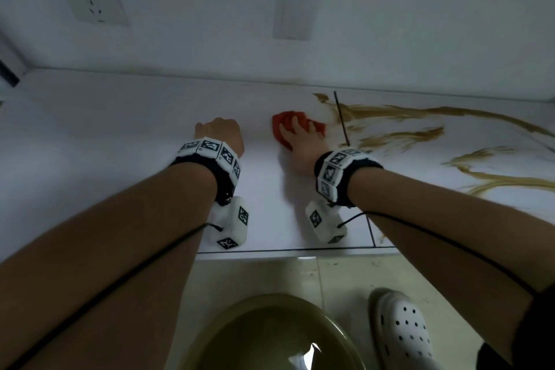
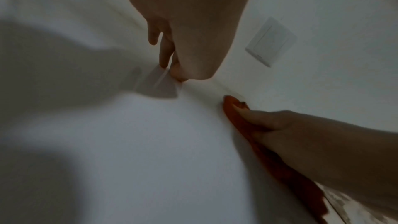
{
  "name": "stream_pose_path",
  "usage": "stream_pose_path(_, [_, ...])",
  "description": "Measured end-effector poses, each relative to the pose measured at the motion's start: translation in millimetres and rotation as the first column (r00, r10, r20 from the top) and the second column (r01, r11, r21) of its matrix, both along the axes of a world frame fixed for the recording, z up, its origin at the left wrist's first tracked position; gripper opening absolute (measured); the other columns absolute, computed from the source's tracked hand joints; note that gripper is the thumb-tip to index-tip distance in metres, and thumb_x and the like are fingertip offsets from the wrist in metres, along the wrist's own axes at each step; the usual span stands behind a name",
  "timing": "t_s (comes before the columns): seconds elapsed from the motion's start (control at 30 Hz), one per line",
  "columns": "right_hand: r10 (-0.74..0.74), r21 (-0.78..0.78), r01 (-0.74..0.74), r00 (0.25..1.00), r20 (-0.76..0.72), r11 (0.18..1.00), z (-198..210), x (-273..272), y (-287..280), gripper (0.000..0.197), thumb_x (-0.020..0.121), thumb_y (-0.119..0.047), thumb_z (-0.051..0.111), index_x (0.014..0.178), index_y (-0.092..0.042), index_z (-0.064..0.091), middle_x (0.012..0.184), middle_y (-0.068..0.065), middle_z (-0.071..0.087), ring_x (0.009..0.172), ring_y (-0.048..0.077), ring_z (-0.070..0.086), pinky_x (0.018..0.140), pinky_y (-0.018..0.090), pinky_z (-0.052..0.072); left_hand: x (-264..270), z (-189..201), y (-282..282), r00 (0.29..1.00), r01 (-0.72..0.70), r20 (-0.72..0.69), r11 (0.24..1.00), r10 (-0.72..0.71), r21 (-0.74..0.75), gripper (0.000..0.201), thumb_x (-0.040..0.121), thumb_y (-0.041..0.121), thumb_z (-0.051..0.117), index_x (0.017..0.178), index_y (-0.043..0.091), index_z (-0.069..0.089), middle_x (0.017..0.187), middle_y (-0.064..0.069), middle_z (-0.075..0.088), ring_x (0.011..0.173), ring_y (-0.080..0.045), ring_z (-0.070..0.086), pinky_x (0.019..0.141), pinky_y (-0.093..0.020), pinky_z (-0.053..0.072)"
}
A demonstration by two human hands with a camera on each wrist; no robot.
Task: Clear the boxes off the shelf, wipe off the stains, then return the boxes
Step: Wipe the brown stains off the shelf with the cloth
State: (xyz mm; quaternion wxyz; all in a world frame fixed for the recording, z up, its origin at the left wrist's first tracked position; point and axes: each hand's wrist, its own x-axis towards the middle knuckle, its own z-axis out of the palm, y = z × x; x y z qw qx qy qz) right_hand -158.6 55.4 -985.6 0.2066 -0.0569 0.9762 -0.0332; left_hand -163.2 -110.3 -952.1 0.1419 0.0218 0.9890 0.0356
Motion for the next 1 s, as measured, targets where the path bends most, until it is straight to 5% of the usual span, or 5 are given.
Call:
stream_pose_path(0.2, [0.121,-0.036,-0.12,0.993,0.013,0.992,-5,-26,-38,0.066,0.096,-0.023,0.041,0.151,-0.034,0.005,0.159,0.003,-0.01,0.145,0.039,-0.004,0.118,0.048,0.001,5,-8,4,0.998,-0.019,-0.061,1.0,0.019,0.001,0.03,0.09,0.008,0.045,0.061,0.011,0.042,0.102,-0.012,0.067,0.098,-0.028,0.063,0.089,-0.034,0.042])
stream_pose_path(0.3, [0.078,-0.007,-0.077,0.997,0.024,0.997,1,-48,-32,0.064,0.098,-0.018,0.035,0.151,-0.032,0.002,0.159,0.004,-0.012,0.145,0.039,-0.004,0.118,0.049,0.003,6,-10,2,0.998,0.007,-0.067,1.0,-0.007,0.001,0.019,0.089,0.004,0.044,0.074,0.008,0.056,0.104,-0.013,0.066,0.097,-0.027,0.063,0.082,-0.031,0.042])
stream_pose_path(0.67, [-0.171,0.086,0.17,0.985,0.007,0.982,9,-15,49,0.063,0.098,-0.019,0.035,0.151,-0.028,0.001,0.159,0.007,-0.011,0.145,0.039,-0.003,0.118,0.052,0.005,2,-7,4,0.999,-0.017,-0.031,1.0,0.017,0.006,0.035,0.09,0.008,0.046,0.056,0.013,0.039,0.1,-0.01,0.068,0.091,-0.025,0.063,0.079,-0.03,0.038])
stream_pose_path(0.83, [-0.04,0.033,0.04,0.999,-0.003,0.999,6,19,23,0.062,0.099,-0.032,0.036,0.151,-0.028,0.003,0.159,0.008,-0.009,0.145,0.04,-0.003,0.117,0.049,0.003,1,-8,5,0.997,-0.081,-0.012,0.997,0.082,0.005,0.037,0.094,0.012,0.044,0.058,0.014,0.037,0.086,-0.005,0.06,0.095,-0.025,0.06,0.087,-0.032,0.042])
stream_pose_path(1.0, [0.114,-0.046,-0.113,0.993,0.023,0.993,4,16,-19,0.062,0.098,-0.03,0.038,0.151,-0.032,0.006,0.16,0.005,-0.007,0.144,0.041,-0.004,0.117,0.051,0.0,2,-3,25,1.0,0.005,0.031,0.998,-0.003,-0.061,0.025,0.092,0.013,0.041,0.108,0.008,0.06,0.121,-0.009,0.059,0.117,-0.026,0.051,0.104,-0.039,0.032])
